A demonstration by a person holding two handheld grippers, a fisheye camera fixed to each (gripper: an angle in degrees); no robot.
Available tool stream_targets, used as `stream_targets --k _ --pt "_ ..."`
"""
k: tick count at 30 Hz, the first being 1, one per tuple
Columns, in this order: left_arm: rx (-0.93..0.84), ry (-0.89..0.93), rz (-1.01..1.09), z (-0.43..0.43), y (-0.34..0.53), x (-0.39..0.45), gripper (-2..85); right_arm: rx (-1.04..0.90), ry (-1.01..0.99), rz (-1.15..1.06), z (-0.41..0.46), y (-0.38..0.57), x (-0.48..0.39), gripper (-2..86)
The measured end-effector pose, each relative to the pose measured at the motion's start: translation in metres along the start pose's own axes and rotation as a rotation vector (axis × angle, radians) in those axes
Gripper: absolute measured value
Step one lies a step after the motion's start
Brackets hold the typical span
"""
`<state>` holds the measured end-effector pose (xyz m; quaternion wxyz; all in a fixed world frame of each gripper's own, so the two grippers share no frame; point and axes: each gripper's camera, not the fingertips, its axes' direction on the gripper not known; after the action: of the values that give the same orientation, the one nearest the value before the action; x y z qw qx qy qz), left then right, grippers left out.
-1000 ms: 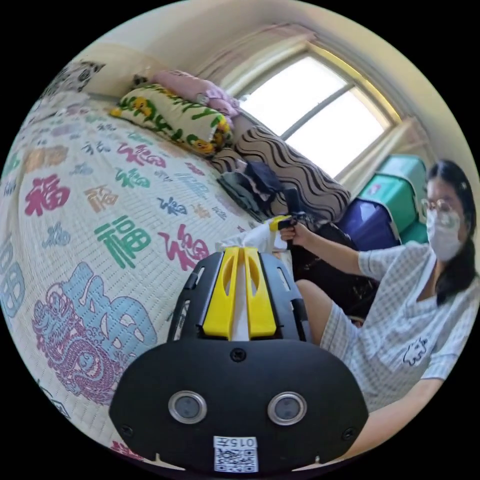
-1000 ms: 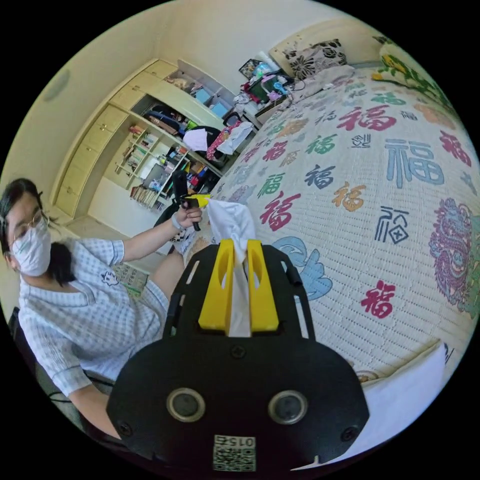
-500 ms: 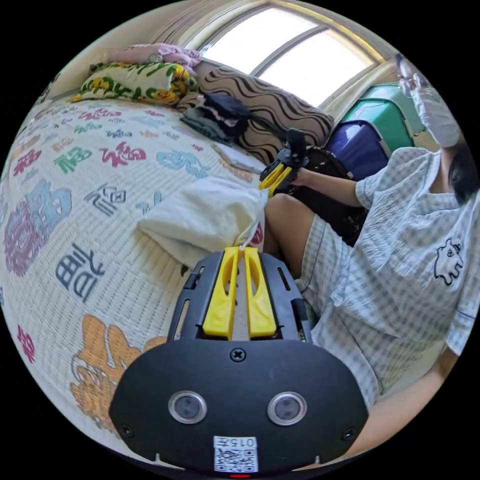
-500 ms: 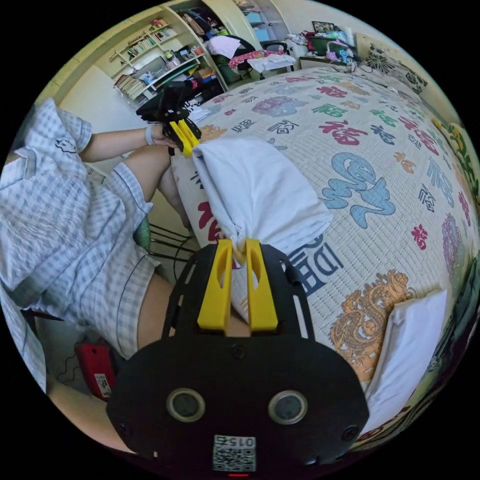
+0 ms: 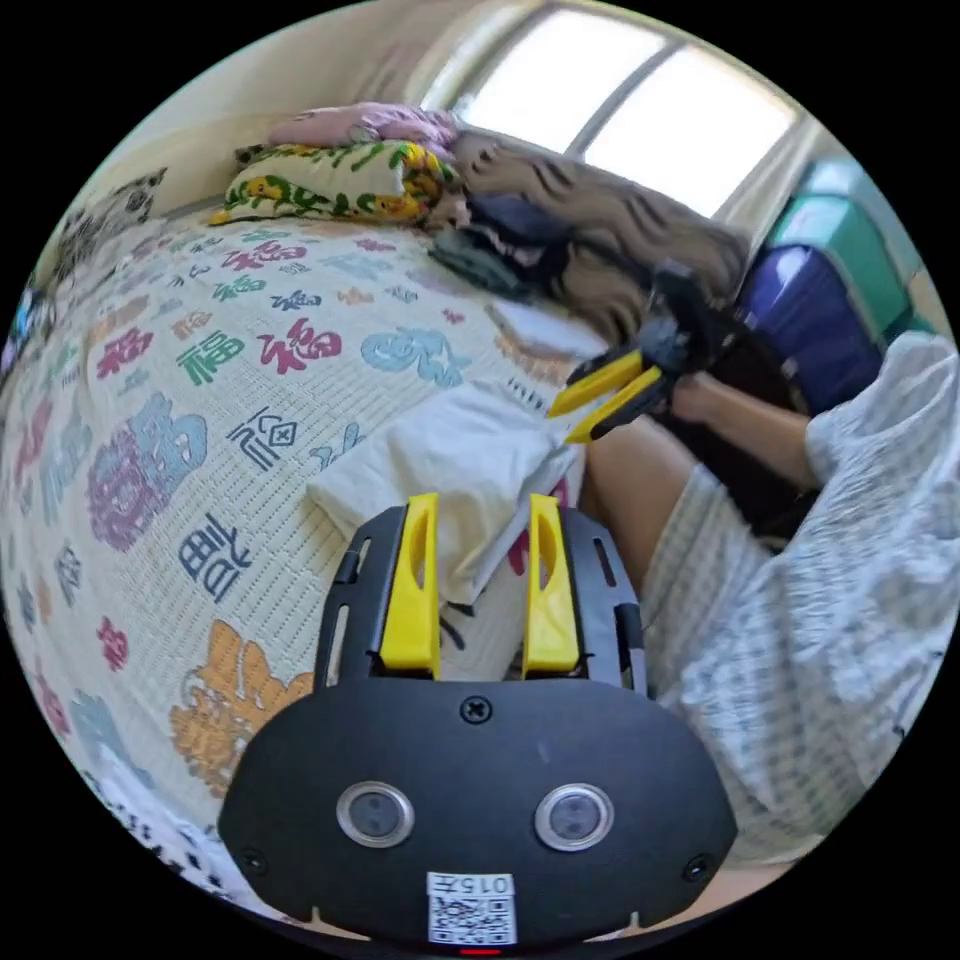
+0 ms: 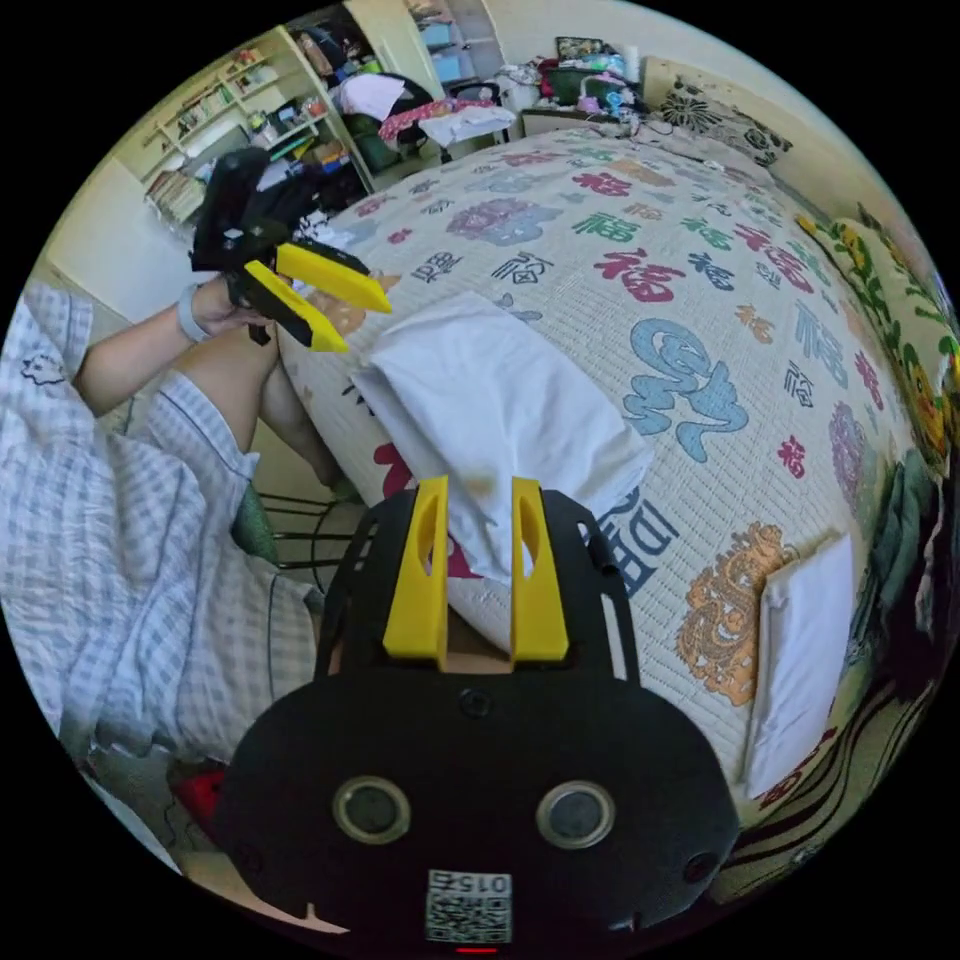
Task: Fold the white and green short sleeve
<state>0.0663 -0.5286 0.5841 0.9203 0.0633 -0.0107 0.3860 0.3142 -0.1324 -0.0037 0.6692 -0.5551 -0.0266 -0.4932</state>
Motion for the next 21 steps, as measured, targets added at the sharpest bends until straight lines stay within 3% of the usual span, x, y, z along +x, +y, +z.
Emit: stream_targets --k 4,7,11,15,21 --pt "-0.147 -0.178 0.163 0.054 0.000 0.048 4.7 -0.142 0.169 -0.114 0.050 -0.015 -0.033 4.2" --pt "-0.182 -0.208 0.204 0.057 0.011 0.055 0.8 -0.108 0.172 -0.161 0.042 -0.007 -0.047 2.3" --pt "-0.201 -0.168 0.251 0.050 0.026 0.064 0.1 -0.119 0.169 -0.254 0.047 0.009 -0.065 1.6" --pt "-0.260 -0.300 0.327 0.084 0.043 0.077 1.1 -0.216 0.259 -0.277 0.086 0.007 -0.074 3.2" --pt "-0.212 -0.248 0.155 0.048 0.040 0.068 5.0 -0.124 0.153 -0.082 0.038 0.021 -0.031 5.1"
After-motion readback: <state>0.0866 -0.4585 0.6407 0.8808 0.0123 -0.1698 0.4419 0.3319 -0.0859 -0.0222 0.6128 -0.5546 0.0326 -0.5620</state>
